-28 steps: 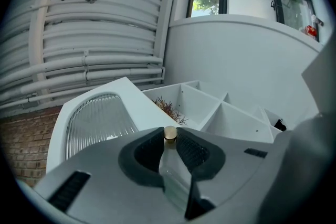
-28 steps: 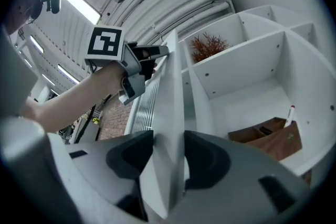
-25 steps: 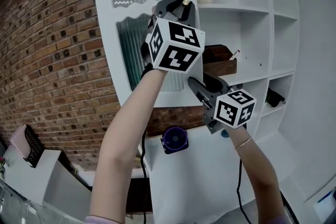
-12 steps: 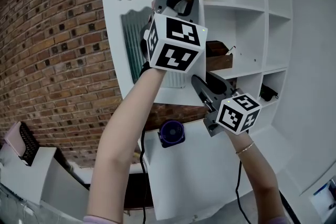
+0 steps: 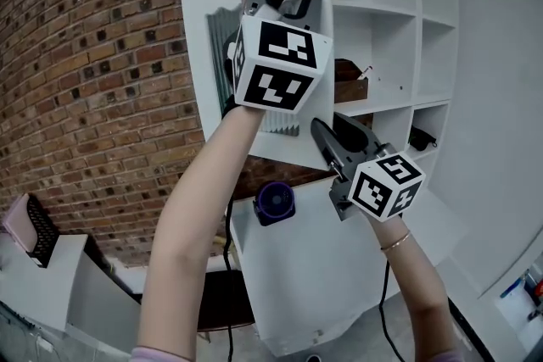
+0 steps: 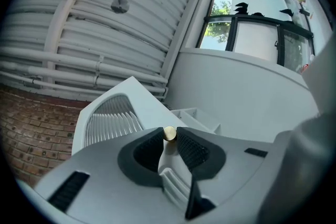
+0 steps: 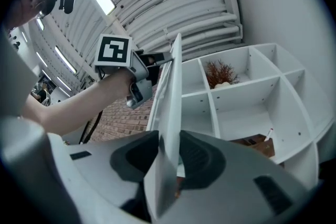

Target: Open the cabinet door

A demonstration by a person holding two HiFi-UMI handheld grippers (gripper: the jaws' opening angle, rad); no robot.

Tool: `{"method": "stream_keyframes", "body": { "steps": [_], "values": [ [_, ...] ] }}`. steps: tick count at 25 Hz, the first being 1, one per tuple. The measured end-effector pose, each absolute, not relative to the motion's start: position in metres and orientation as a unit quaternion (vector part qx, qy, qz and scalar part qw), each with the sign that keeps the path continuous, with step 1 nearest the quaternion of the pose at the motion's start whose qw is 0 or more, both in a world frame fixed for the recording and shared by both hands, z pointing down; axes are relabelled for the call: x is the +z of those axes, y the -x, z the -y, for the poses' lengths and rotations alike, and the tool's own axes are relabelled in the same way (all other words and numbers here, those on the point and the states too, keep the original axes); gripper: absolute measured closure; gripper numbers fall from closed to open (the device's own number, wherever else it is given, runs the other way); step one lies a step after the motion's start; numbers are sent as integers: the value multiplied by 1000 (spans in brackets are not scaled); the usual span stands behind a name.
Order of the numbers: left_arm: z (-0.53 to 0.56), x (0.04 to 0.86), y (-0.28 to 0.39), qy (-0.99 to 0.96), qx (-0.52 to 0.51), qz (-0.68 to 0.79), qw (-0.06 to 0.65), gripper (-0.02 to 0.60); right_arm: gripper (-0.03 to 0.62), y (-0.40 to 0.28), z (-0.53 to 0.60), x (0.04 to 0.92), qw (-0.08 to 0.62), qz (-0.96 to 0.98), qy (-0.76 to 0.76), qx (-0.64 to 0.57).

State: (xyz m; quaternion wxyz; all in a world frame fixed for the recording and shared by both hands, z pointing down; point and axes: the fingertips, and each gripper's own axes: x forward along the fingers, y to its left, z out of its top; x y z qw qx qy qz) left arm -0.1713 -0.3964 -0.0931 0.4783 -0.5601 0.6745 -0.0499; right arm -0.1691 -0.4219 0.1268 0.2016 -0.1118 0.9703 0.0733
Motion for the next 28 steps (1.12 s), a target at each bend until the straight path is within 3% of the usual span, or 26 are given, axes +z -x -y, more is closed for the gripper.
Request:
{"method": "stream_keyframes", "body": {
  "steps": [28],
  "values": [
    [274,-95,191,593,9,-656,466,494,502,177,290,125,185,-959,149,157]
  ]
}}
